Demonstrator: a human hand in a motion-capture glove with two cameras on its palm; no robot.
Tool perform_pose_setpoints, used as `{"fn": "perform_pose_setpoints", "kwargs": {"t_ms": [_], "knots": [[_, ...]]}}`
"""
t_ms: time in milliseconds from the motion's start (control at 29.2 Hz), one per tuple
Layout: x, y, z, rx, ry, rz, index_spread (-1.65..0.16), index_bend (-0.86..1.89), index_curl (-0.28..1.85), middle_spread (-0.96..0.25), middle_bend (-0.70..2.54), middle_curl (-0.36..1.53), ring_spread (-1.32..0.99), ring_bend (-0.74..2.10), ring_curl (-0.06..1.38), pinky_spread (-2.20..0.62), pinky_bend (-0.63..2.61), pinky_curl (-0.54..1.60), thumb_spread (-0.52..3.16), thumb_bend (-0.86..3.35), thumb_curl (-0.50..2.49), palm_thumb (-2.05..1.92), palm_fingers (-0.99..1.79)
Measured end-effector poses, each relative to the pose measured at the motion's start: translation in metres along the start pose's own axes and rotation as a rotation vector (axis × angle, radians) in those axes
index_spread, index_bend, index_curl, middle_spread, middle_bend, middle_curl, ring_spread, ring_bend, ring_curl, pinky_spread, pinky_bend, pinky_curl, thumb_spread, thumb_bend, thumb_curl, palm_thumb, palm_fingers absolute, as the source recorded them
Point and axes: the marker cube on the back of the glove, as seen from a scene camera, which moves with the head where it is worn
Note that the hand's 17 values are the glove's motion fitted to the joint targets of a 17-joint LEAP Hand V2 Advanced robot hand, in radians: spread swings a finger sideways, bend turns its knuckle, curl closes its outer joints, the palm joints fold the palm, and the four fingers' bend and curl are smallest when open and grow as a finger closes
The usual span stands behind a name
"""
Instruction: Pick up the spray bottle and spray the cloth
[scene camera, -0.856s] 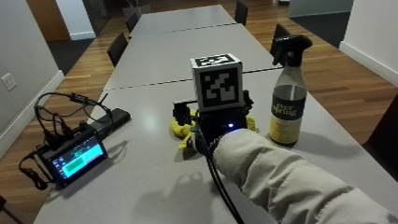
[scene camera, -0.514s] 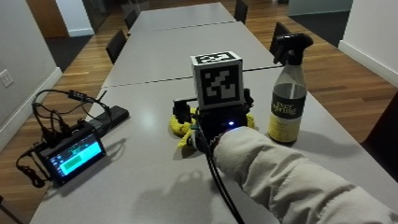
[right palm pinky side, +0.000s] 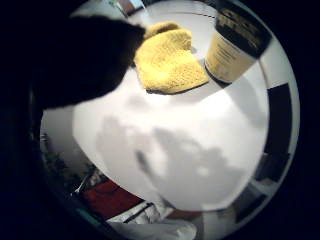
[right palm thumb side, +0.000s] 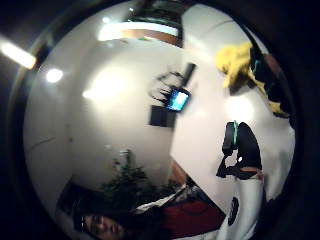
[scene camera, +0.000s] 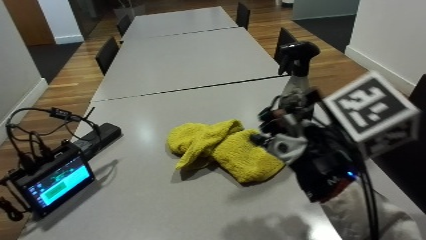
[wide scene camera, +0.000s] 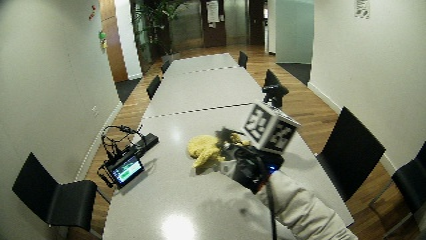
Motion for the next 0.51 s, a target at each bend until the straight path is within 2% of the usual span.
{"fn": "perform_pose_setpoints", "kwargs": {"t_ms": [137, 206, 240, 308, 411, 480, 514], "knots": [[0.016, 0.004, -0.028, 0.259, -0.183, -0.087, -0.17, 0.27, 0.39, -0.02, 0.61, 0.37, -0.06, 0.57, 0.36, -0.1, 0.45, 0.33, 0.9, 0.38, 0.38, 0.86, 0.73], [0.043, -0.007, -0.05, 0.426, -0.215, -0.065, -0.18, 0.34, 0.41, -0.03, 0.64, 0.38, -0.07, 0.52, 0.35, -0.05, 0.26, 0.29, 0.88, 0.36, 0.39, 0.88, 0.63], [0.06, -0.016, -0.059, 0.473, -0.223, -0.032, -0.2, 0.35, 0.41, -0.03, 0.64, 0.39, -0.07, 0.46, 0.34, -0.02, 0.16, 0.26, 0.89, 0.35, 0.39, 0.87, 0.47], [0.091, -0.035, -0.069, 0.467, -0.256, 0.07, -0.21, 0.33, 0.43, -0.02, 0.59, 0.38, -0.07, 0.42, 0.35, 0.01, 0.16, 0.27, 0.88, 0.31, 0.4, 0.86, 0.3], [0.116, -0.045, -0.068, 0.391, -0.372, 0.177, -0.23, 0.31, 0.42, -0.02, 0.57, 0.37, -0.07, 0.39, 0.33, 0.04, 0.13, 0.23, 0.86, 0.27, 0.4, 0.86, 0.28], [0.123, -0.042, -0.066, 0.378, -0.431, 0.2, -0.25, 0.28, 0.4, -0.02, 0.57, 0.37, -0.07, 0.4, 0.32, 0.06, 0.11, 0.2, 0.85, 0.25, 0.41, 0.88, 0.34], [0.124, -0.039, -0.065, 0.383, -0.439, 0.203, -0.26, 0.32, 0.4, -0.03, 0.59, 0.38, -0.06, 0.4, 0.31, 0.09, 0.09, 0.18, 0.85, 0.25, 0.42, 0.89, 0.45]]}}
